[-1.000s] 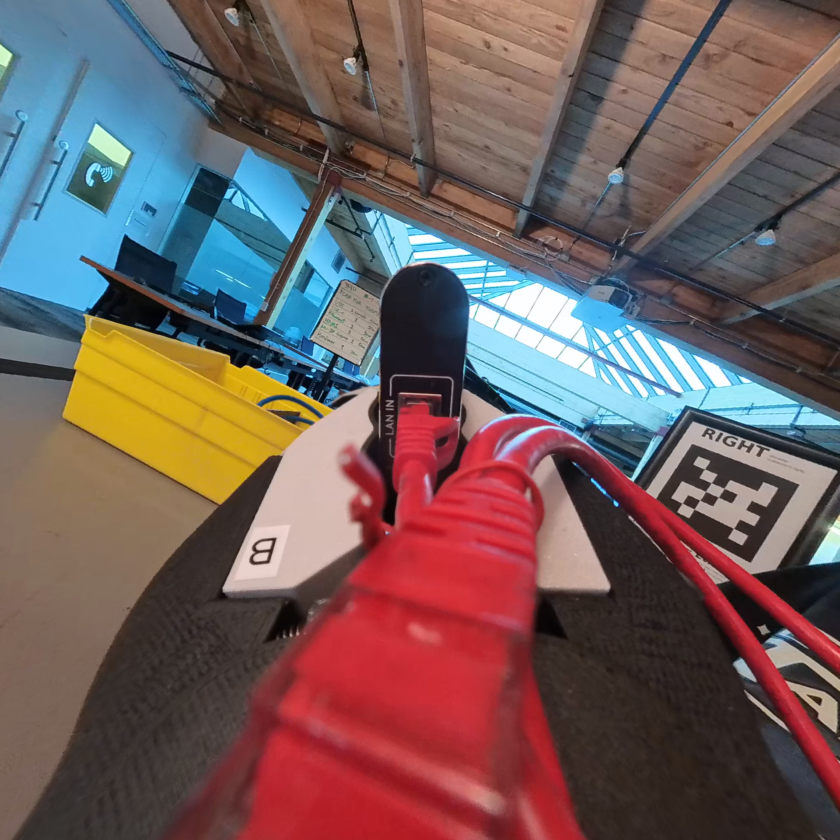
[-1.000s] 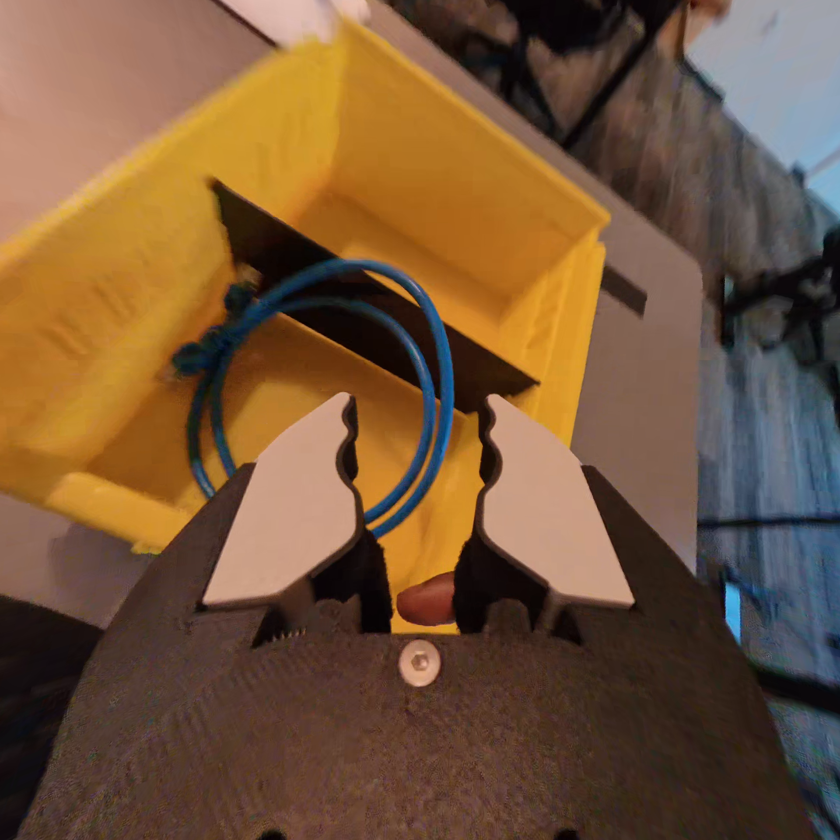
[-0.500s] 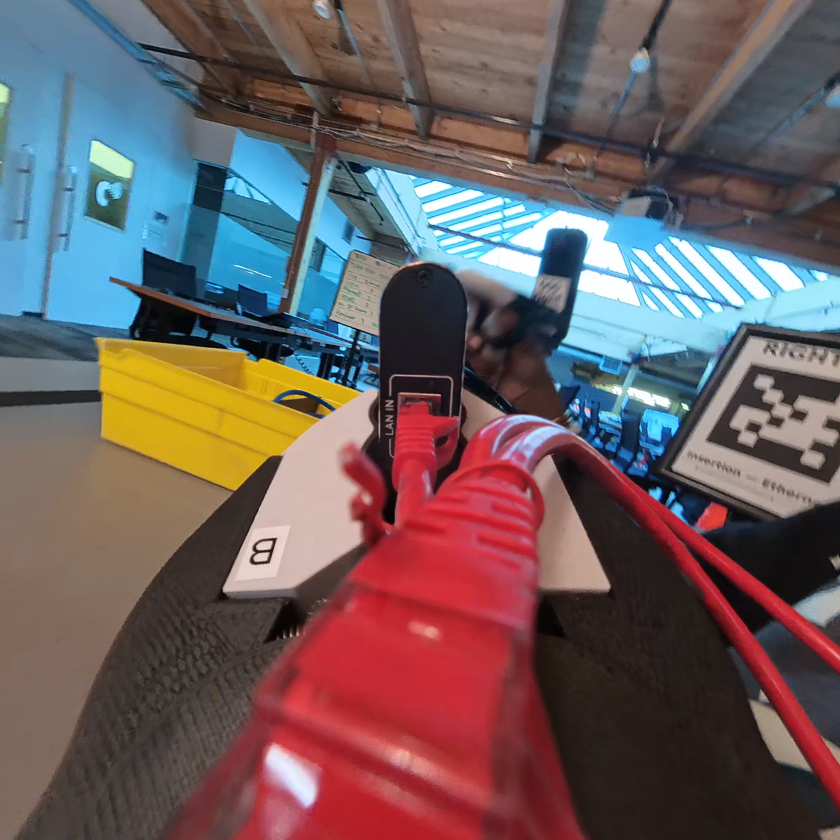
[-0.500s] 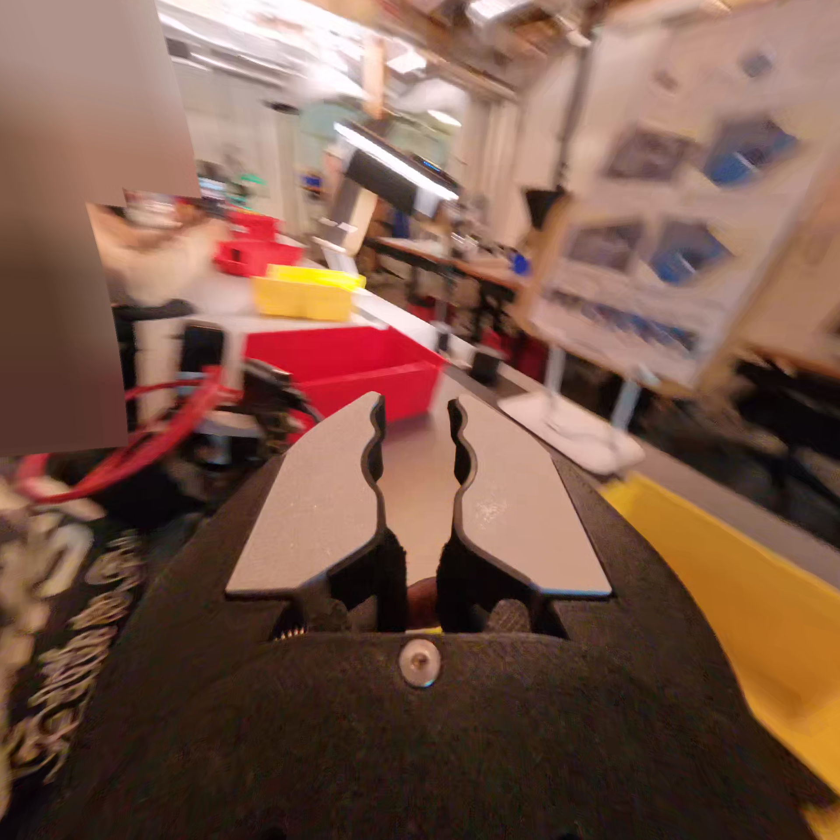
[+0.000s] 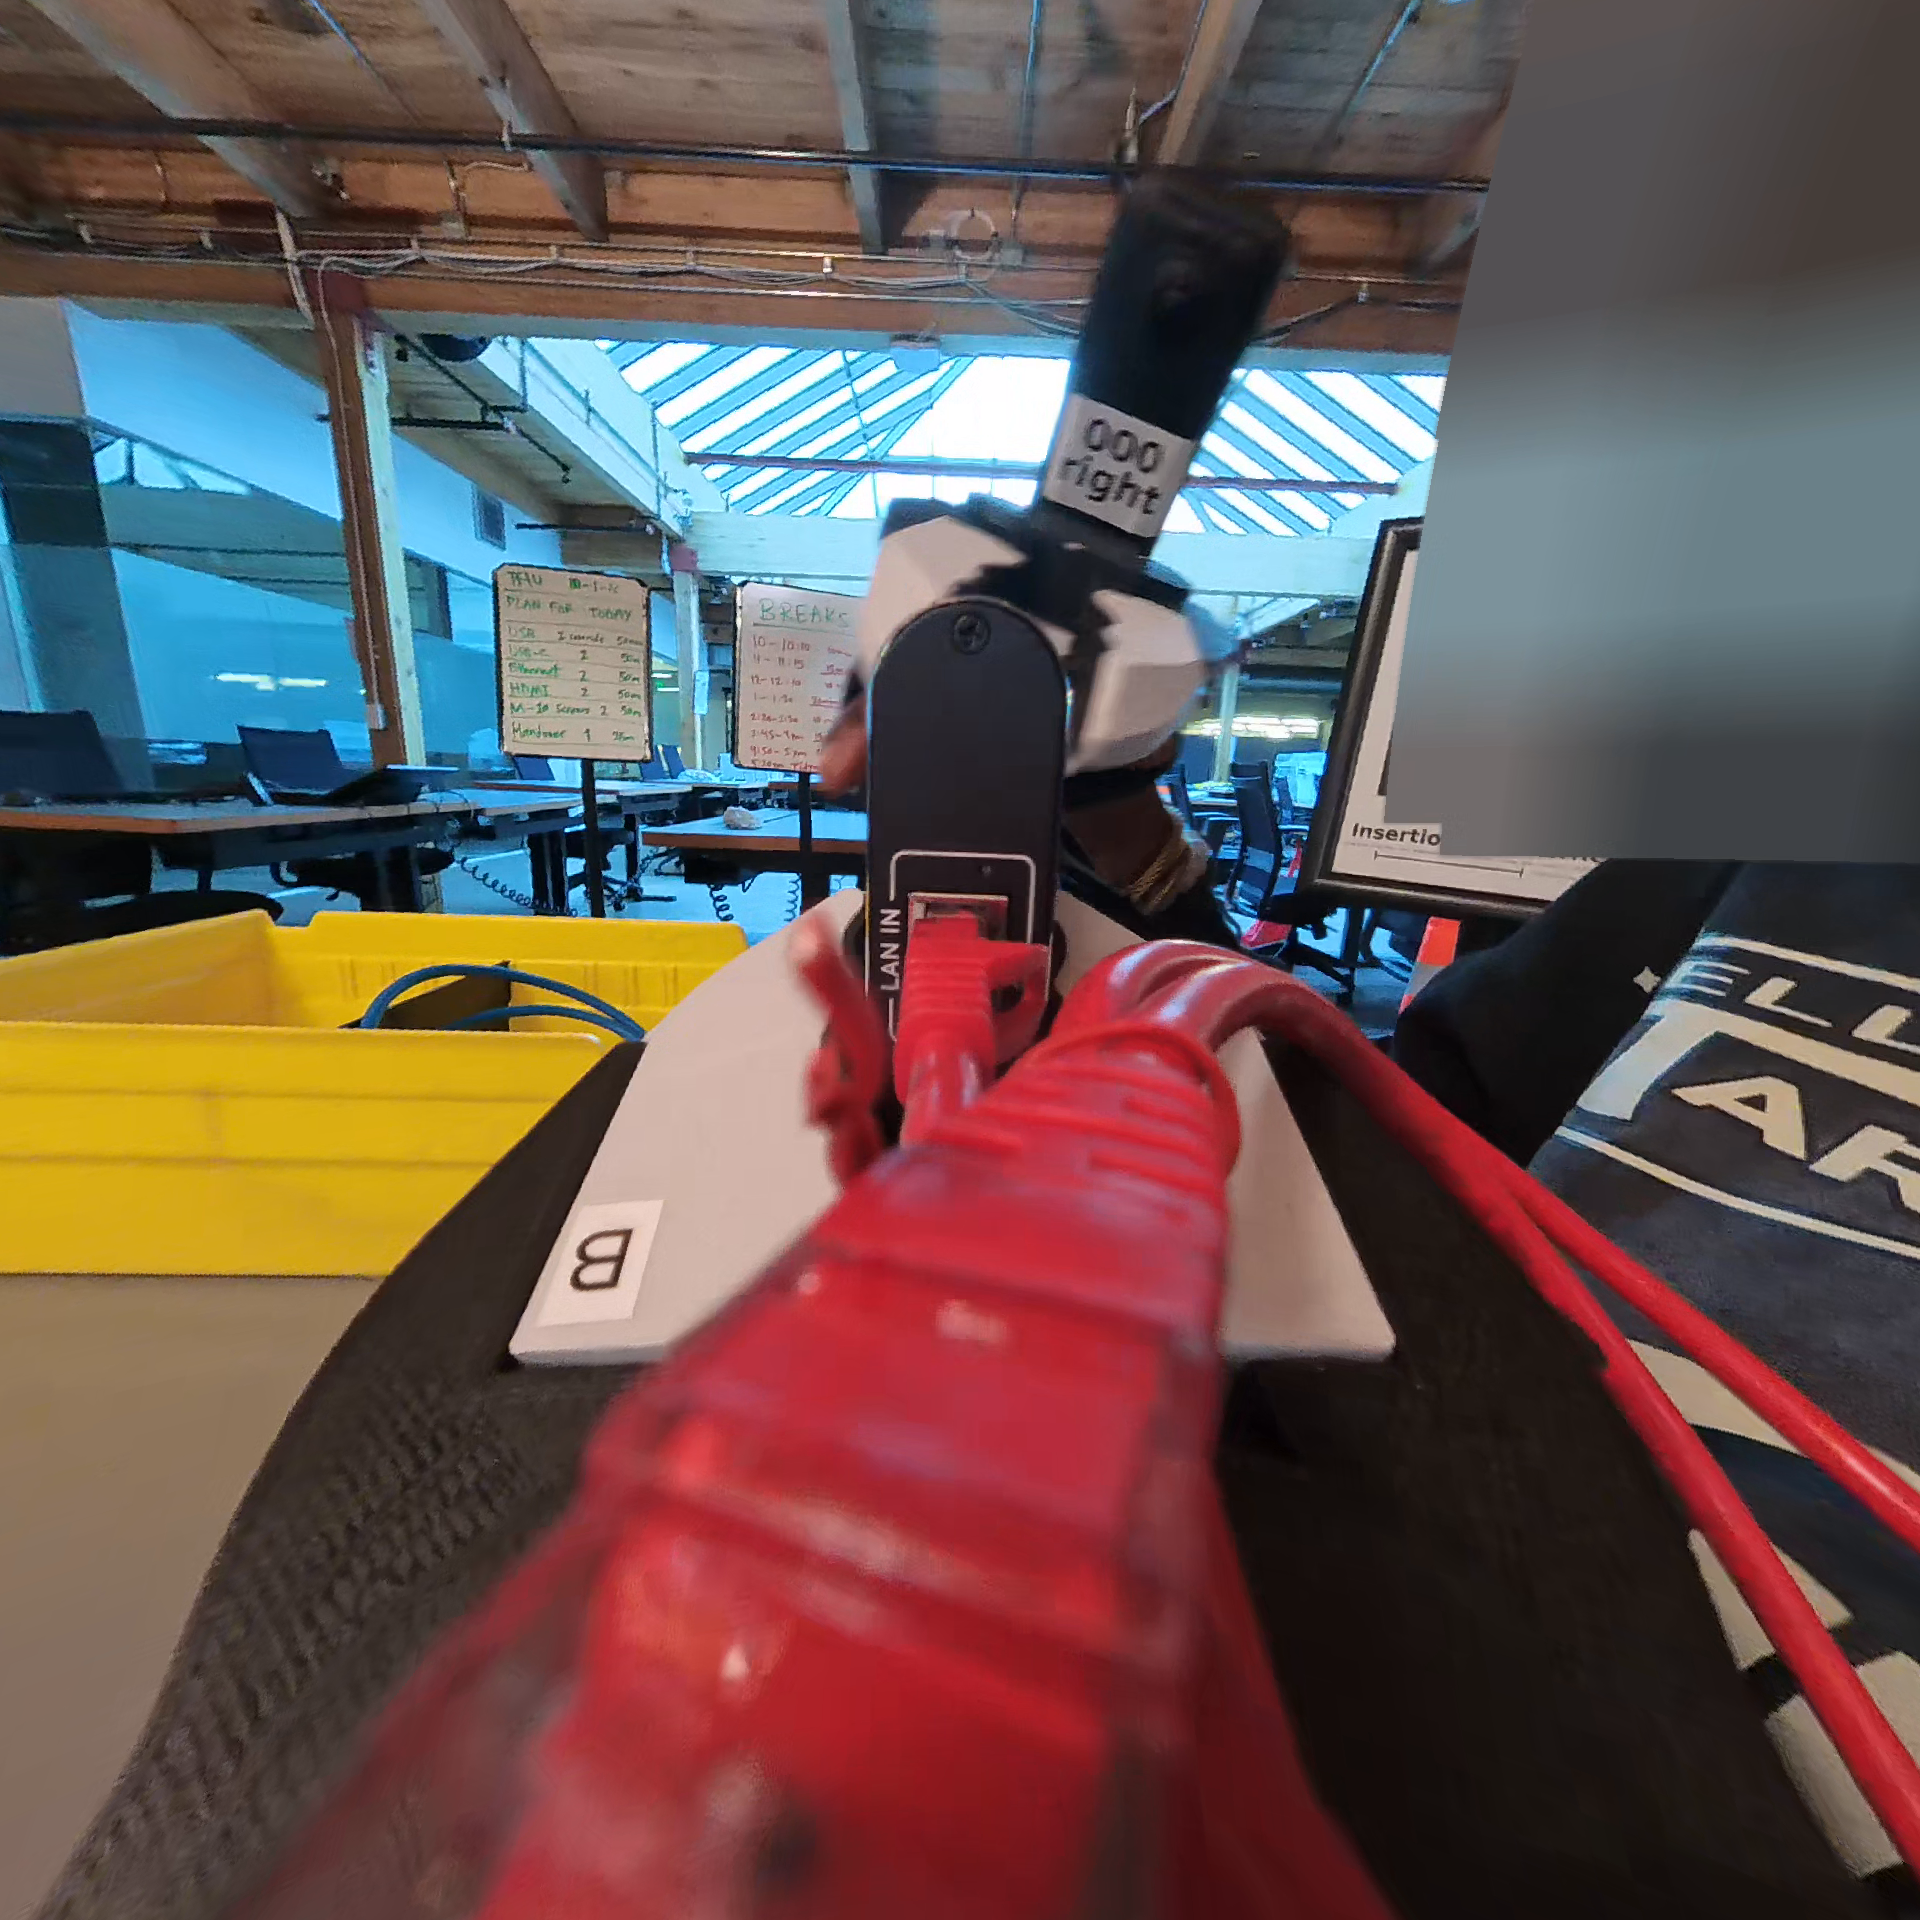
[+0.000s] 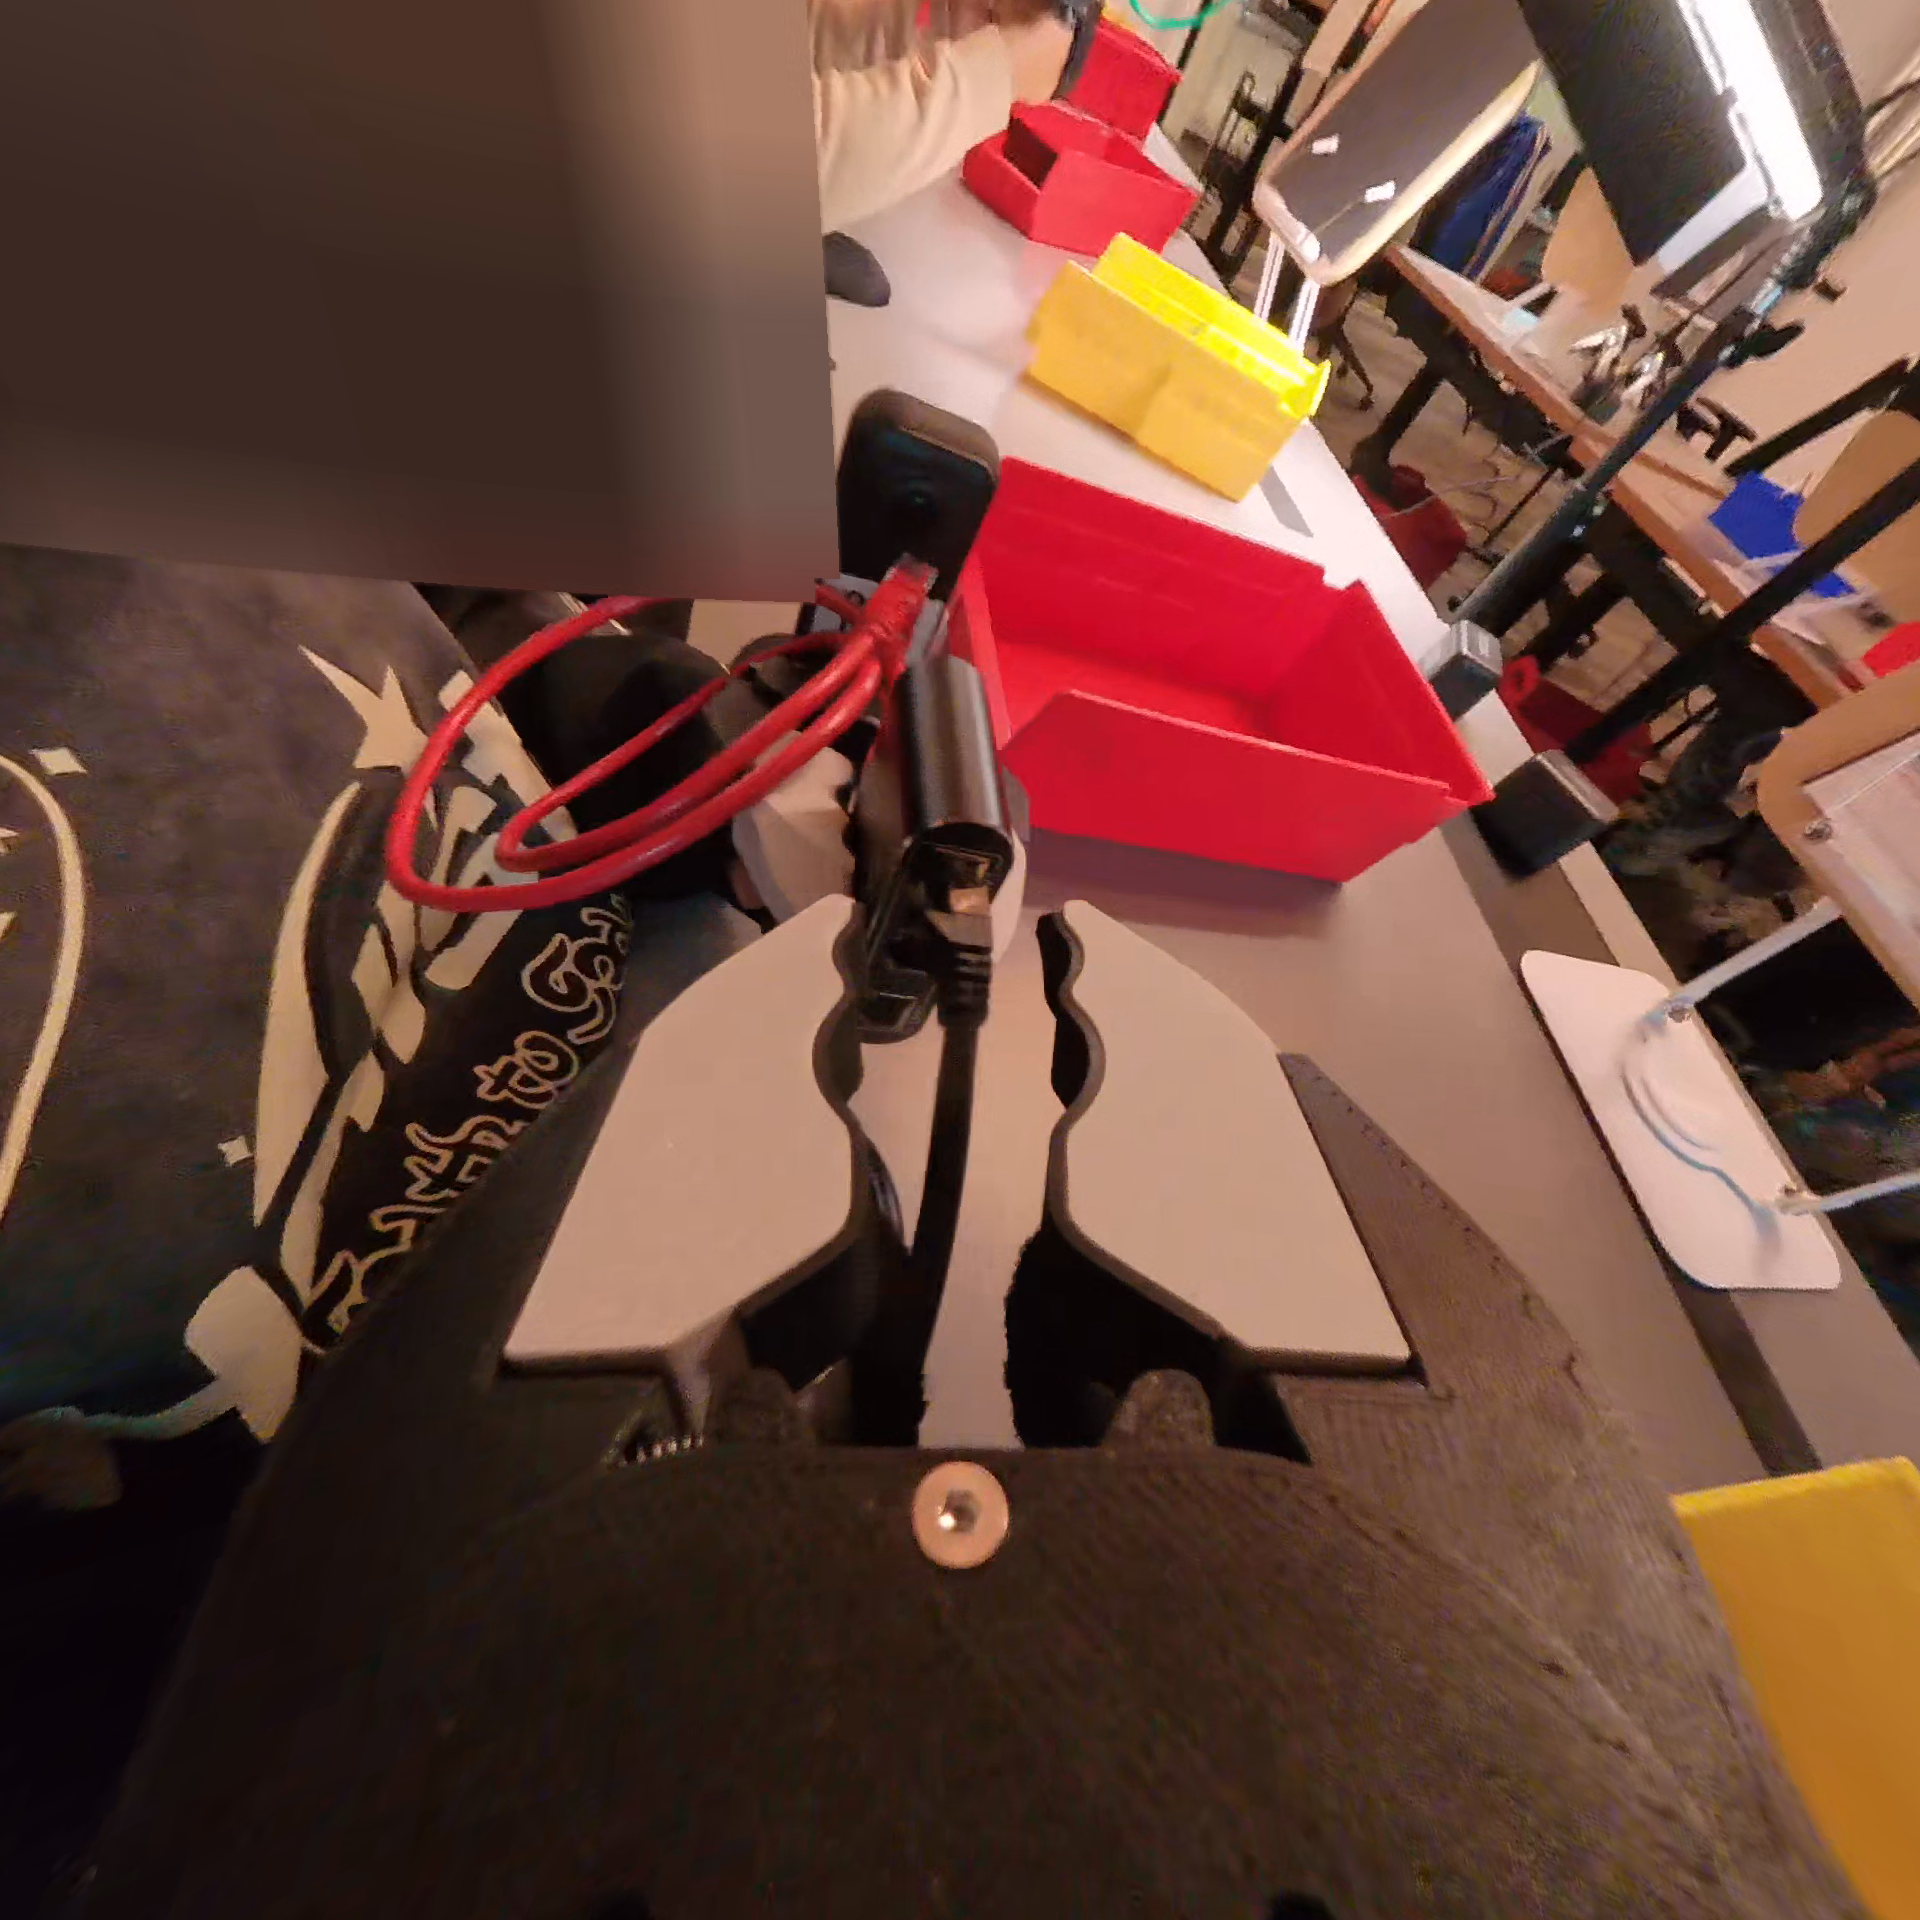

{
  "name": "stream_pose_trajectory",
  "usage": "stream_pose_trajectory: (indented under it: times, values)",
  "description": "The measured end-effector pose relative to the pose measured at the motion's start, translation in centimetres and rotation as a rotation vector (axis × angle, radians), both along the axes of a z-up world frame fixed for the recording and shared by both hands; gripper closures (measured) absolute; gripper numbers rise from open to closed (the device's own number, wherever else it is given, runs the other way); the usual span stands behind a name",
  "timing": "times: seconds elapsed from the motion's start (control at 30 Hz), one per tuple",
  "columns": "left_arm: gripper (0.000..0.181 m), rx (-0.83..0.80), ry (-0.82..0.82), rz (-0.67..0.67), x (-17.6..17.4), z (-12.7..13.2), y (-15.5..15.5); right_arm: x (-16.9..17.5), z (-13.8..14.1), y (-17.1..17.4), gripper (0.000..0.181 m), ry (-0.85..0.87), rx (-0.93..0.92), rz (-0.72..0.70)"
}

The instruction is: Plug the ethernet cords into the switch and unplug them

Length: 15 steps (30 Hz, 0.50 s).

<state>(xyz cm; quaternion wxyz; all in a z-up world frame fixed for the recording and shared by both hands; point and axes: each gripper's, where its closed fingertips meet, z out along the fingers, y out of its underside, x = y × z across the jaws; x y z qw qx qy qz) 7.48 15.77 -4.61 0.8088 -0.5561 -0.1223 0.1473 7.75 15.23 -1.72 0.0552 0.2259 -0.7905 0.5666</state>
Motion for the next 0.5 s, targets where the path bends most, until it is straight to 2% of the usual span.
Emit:
stream_pose_trajectory:
  times: [0.03, 0.13, 0.27, 0.33, 0.43, 0.5]
  values:
    - [0.152, -0.004, 0.009, 0.004, 0.1, 0.0, 0.0, 0.0, -0.4, -0.2, 0.150, 0.006, 0.016, 0.005]
    - [0.154, -0.016, 0.019, 0.021, 0.0, -0.1, 0.0, 0.1, -0.7, -0.5, 0.165, 0.024, 0.011, 0.030]
    - [0.153, -0.014, 0.039, 0.034, 0.1, 0.1, 0.0, 0.3, -0.7, -0.3, 0.165, 0.063, 0.024, 0.039]
    - [0.148, 0.025, 0.068, 0.048, 0.2, 0.6, -0.3, 0.5, -0.9, -0.2, 0.166, 0.115, 0.035, 0.042]
    - [0.129, 0.054, 0.092, 0.111, -0.3, 1.0, -1.0, 0.7, -1.0, -0.3, 0.166, 0.159, 0.035, 0.044]
    - [0.129, 0.063, 0.127, 0.124, 0.0, 1.3, -1.1, 0.8, -1.4, -0.3, 0.166, 0.165, 0.057, 0.044]
